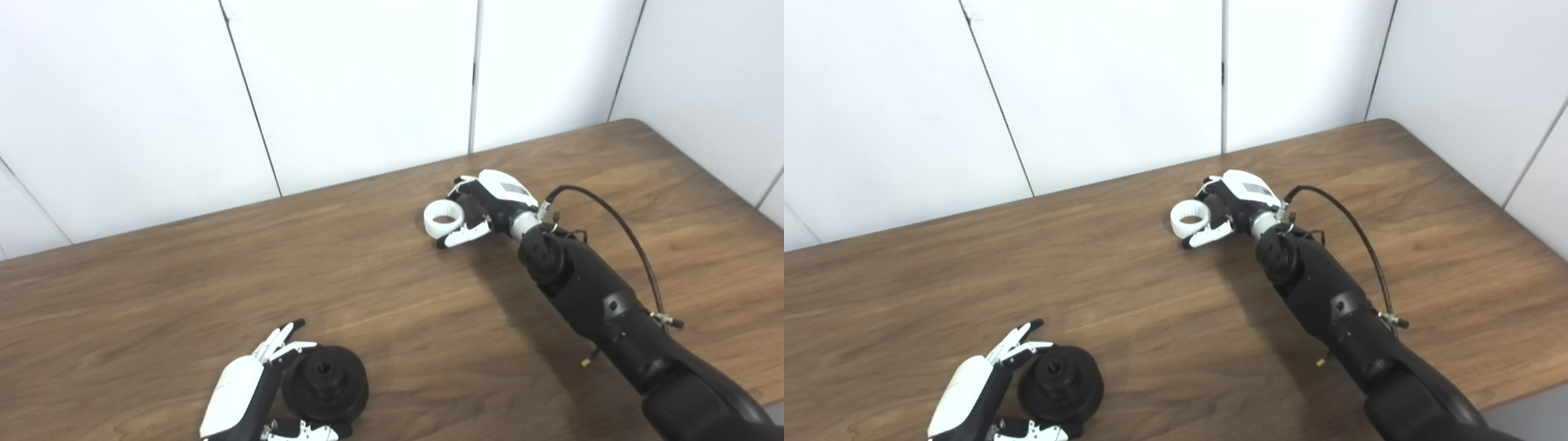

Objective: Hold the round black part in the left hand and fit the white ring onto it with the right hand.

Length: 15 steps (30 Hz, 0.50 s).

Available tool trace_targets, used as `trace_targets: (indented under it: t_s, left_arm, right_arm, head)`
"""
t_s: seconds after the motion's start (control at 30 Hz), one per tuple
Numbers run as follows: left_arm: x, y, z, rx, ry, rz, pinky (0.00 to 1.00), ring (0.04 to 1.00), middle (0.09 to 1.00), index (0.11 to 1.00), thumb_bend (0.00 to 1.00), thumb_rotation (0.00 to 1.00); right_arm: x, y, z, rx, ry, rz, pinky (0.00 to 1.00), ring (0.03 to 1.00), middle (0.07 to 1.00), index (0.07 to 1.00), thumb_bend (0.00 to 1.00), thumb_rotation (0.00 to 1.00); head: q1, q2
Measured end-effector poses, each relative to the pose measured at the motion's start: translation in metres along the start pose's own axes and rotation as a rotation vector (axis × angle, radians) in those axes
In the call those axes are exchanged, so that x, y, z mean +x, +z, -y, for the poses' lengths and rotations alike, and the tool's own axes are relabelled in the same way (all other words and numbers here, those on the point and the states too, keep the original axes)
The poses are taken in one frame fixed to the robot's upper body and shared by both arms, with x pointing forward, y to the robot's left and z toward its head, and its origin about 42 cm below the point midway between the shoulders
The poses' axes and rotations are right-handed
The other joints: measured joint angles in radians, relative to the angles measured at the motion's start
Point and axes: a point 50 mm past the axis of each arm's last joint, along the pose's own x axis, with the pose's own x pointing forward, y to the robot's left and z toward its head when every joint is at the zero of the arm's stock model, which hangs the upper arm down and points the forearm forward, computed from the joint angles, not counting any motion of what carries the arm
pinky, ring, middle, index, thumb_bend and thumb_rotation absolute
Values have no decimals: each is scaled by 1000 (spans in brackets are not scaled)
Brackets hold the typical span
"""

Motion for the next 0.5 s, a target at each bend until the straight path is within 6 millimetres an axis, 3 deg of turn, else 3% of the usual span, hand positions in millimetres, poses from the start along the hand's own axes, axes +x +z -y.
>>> trace_targets:
  t_s: [0.07,0.13,0.3,0.5]
  left_arm:
    - [0,0,0,0,0,0,926,968,960,613,817,299]
    - [0,0,0,3,1,1,932,970,960,613,817,298]
    - [0,0,0,2,-3,-1,946,976,965,617,811,309]
    - [0,1,1,0,-3,-2,937,972,963,616,815,304]
  right_arm:
    - [0,0,0,7,-14,9,910,912,892,533,623,220]
    - [0,0,-1,21,-31,14,904,905,882,501,542,170]
    - [-1,2,-4,109,-98,11,884,888,851,489,521,149]
    - [-12,-1,-24,244,-180,-33,877,877,816,484,519,141]
  head:
    - [0,0]
    - [0,0]
    - [1,2]
    - [8,3]
